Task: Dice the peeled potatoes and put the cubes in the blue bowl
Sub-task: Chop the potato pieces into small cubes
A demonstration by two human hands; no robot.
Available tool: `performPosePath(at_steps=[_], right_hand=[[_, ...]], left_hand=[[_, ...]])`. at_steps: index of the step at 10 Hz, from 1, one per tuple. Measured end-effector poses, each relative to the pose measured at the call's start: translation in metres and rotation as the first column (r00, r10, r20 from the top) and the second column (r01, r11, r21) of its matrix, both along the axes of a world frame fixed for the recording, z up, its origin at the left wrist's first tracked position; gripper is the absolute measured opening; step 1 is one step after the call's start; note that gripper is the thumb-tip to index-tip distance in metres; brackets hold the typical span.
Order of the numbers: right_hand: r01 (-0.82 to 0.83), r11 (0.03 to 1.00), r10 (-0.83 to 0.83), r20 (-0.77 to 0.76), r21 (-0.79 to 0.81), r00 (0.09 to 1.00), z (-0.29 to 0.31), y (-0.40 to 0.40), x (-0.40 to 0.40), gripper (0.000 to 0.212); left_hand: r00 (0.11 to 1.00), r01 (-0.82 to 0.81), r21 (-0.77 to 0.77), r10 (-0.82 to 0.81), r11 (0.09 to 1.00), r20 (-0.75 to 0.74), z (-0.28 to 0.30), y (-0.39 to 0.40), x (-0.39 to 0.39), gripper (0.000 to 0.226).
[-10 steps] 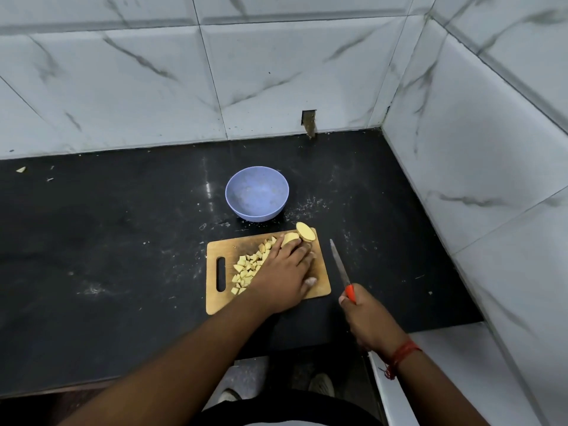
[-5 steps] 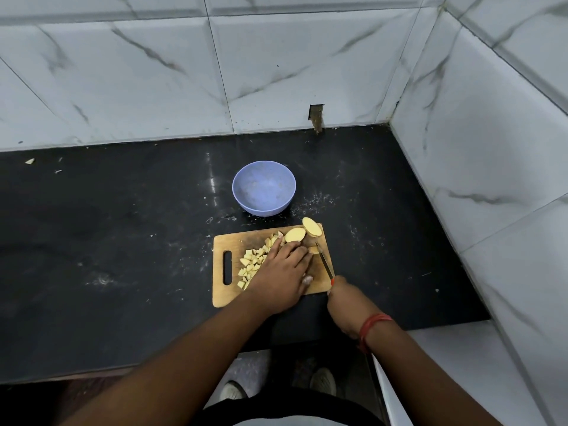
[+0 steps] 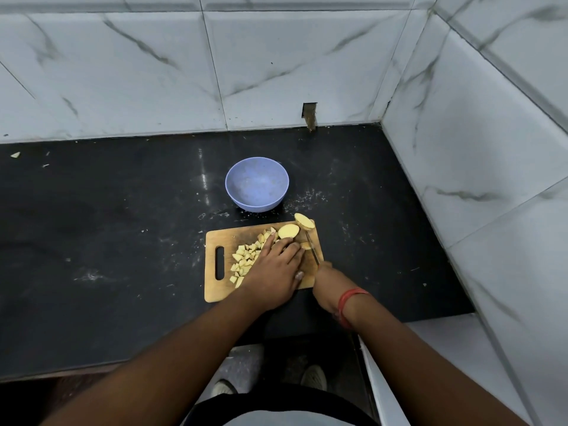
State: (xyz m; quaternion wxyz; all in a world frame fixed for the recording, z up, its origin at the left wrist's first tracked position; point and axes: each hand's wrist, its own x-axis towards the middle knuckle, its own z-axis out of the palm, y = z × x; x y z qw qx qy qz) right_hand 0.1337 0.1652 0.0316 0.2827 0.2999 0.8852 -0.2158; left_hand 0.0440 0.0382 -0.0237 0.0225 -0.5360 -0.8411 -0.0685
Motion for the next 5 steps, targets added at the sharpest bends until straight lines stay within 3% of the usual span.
performPosePath(at_steps=[1, 2, 4, 5], right_hand=[[-0.082, 0.994, 0.065, 0.203, 0.077, 0.977, 0.013, -0.008, -0.006, 0.058], [0.050, 0.999, -0.050, 0.001, -0.003, 0.999, 0.008, -0.007, 0.006, 0.048], [0.068, 0.996, -0.067, 0.013, -0.061, 0.998, 0.003, -0.013, 0.035, 0.041], [0.098, 0.993, -0.098, -0.008, -0.070, 0.995, 0.005, -0.015, 0.054, 0.027]], left_hand=[[1.000, 0.001, 0.007, -0.001, 1.000, -0.022, 0.001, 0.000, 0.001, 0.057], [0.999, 0.004, 0.006, -0.003, 1.000, -0.044, 0.001, 0.000, 0.003, 0.057], [0.999, -0.012, -0.030, 0.011, 0.999, -0.034, 0.002, -0.001, 0.004, 0.058], [1.000, -0.021, -0.032, 0.021, 0.999, -0.017, 0.003, 0.000, 0.003, 0.059]])
